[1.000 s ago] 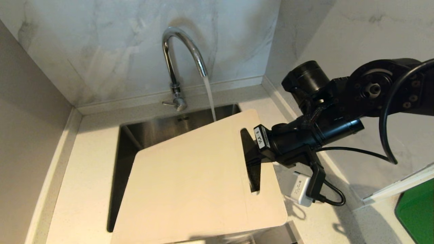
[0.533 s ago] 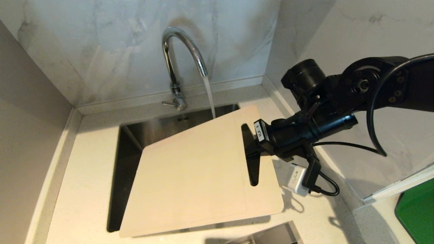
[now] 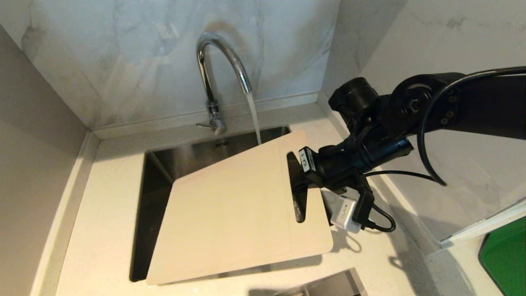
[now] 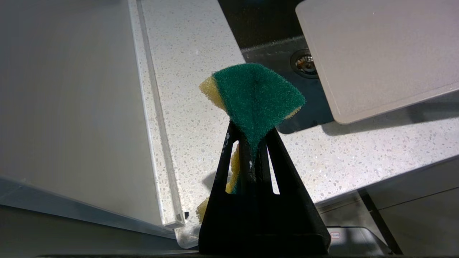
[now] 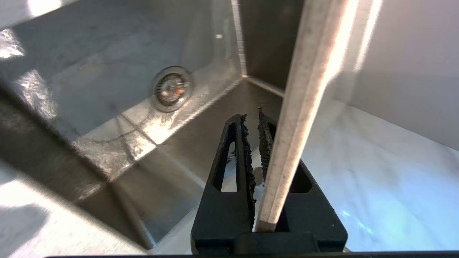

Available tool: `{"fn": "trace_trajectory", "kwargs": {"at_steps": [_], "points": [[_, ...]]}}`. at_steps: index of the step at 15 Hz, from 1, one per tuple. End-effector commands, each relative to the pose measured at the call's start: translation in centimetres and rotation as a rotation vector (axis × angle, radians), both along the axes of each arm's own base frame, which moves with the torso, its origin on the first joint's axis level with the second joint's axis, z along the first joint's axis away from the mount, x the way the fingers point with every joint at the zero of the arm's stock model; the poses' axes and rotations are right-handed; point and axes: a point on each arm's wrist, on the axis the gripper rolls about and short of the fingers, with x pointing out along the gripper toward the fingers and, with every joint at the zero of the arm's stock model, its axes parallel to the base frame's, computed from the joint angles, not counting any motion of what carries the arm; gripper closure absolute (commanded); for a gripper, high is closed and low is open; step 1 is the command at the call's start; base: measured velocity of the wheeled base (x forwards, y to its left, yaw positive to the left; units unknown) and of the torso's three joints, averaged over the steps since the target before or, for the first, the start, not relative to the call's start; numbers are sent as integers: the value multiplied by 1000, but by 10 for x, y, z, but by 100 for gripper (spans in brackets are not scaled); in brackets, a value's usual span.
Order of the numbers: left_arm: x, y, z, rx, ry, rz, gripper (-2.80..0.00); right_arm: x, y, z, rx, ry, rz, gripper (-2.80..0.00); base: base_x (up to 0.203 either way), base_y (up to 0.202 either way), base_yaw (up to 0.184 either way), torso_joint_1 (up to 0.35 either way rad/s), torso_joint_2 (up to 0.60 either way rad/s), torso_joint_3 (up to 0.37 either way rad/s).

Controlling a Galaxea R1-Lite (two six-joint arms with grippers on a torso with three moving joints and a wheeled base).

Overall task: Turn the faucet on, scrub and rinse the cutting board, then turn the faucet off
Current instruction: Scrub the cutting board underwater

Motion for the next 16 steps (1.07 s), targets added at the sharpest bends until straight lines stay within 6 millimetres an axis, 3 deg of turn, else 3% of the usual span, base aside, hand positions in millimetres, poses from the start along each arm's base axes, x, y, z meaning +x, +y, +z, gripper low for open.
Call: {"fn": "trace_trajectory", "kwargs": {"at_steps": [1, 10, 16], "points": [[0, 0, 0, 0, 0, -1, 0, 13, 6, -3, -41, 10, -4, 0, 0, 0, 0, 0, 0, 0], [0, 0, 0, 0, 0, 0, 0, 42, 9, -32, -128, 89, -54, 0, 0, 0, 0, 0, 0, 0], [0, 0, 0, 0, 0, 1, 0, 47, 8, -20, -83, -7, -63, 0, 0, 0, 0, 0, 0, 0]]}}
